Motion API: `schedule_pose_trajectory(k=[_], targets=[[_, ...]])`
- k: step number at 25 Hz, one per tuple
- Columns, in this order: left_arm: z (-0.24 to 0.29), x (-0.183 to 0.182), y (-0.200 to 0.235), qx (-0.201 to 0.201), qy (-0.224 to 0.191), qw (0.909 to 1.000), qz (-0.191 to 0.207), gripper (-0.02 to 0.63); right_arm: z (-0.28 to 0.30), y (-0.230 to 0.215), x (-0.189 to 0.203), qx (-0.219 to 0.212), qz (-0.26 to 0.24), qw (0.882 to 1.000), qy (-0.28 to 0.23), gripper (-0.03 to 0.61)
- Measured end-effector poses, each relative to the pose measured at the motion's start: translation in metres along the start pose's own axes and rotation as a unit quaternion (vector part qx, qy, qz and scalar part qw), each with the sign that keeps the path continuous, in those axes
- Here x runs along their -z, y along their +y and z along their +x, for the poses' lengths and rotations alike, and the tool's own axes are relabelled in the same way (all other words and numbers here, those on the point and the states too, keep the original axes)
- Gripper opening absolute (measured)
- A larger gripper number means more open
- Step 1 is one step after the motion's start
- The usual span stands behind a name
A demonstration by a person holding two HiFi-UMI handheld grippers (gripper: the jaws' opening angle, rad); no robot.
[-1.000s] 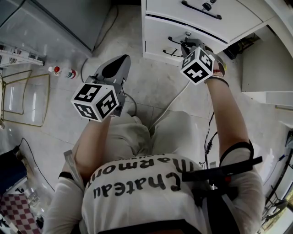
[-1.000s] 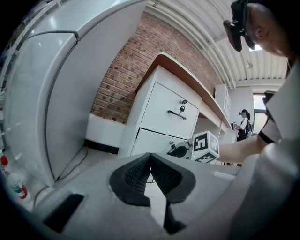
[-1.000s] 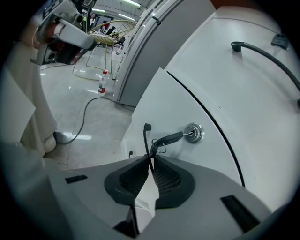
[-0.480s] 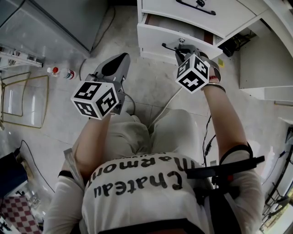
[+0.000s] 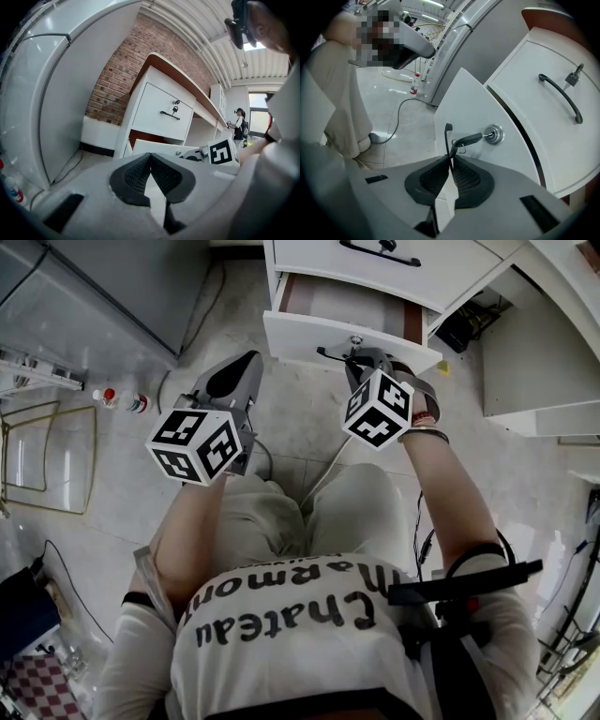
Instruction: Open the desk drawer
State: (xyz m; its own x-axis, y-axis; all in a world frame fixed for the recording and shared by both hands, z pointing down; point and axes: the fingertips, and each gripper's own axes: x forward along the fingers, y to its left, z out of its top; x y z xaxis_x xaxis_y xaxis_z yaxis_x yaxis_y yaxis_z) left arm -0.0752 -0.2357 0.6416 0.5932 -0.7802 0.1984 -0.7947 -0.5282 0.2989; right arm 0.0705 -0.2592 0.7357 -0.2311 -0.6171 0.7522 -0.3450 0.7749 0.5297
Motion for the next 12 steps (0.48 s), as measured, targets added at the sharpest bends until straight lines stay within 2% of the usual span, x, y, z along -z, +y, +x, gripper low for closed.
schedule_pose_trajectory(k=[12], targets=[[0.003,-0.005,-0.007,0.005,-0.006,0.9999,0.007,0.015,-0.008,0.013,0.001,0.000,0.003,1.000,0.002,0.034]])
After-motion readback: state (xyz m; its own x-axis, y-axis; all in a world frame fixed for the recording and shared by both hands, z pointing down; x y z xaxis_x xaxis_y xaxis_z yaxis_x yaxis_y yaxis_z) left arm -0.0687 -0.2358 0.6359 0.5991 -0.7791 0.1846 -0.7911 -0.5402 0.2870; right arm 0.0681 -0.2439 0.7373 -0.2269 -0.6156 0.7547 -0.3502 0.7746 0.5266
